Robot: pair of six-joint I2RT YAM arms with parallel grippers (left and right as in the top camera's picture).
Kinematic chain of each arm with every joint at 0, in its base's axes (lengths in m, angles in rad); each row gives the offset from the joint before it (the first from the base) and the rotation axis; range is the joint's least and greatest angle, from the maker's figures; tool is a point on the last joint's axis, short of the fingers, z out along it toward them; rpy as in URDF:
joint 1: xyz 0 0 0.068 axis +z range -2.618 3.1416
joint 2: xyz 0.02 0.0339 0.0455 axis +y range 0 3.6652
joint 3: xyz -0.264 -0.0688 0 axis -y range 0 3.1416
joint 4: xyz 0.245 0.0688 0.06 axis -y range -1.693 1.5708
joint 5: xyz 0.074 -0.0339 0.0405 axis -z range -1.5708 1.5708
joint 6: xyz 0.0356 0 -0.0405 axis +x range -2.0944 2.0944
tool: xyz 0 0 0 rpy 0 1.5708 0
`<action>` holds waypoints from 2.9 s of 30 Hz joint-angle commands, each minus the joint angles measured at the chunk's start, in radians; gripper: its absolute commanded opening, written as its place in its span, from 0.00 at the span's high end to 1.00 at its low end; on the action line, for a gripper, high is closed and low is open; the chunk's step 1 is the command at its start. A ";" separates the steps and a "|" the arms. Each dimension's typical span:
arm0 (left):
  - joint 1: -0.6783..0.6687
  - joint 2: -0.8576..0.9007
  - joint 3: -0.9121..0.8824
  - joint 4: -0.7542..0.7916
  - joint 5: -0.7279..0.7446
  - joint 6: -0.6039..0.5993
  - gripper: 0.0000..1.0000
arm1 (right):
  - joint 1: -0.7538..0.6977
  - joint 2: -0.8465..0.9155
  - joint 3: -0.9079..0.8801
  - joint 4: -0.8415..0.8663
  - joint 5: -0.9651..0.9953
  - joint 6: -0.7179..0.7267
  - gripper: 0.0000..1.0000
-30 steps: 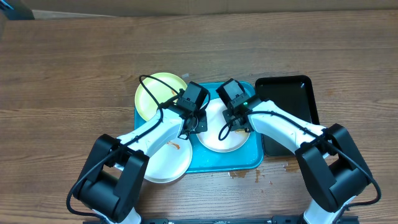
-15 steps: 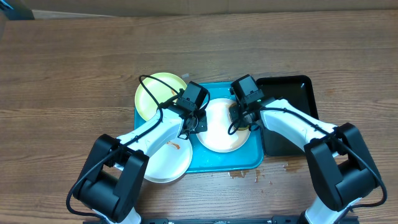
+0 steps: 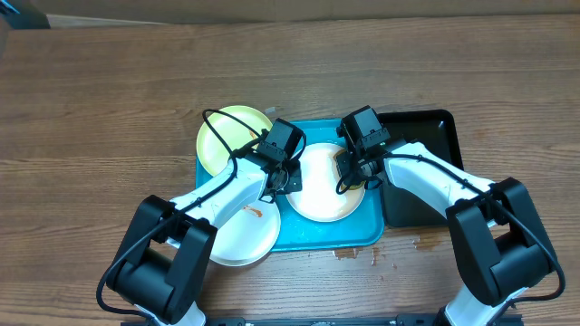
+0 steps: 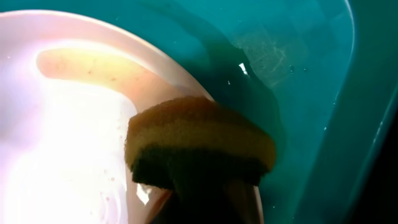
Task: Clean dirty plates on tray and stack at the side
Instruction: 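Scrub the pink-white plate surface with the sponge in the right gripper, then return the sponge to the basin, release it, raise the right arm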
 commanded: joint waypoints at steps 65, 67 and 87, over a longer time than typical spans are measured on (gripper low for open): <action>-0.006 0.016 0.003 0.001 -0.014 0.007 0.93 | -0.452 0.024 0.289 -0.550 -0.221 -0.187 0.92; -0.006 0.016 0.003 0.000 -0.014 0.008 0.91 | -0.456 0.024 0.261 -0.516 -0.185 -0.148 0.92; -0.006 0.017 0.003 -0.003 -0.014 0.008 0.57 | -0.546 0.023 0.477 -0.569 -0.072 0.020 0.17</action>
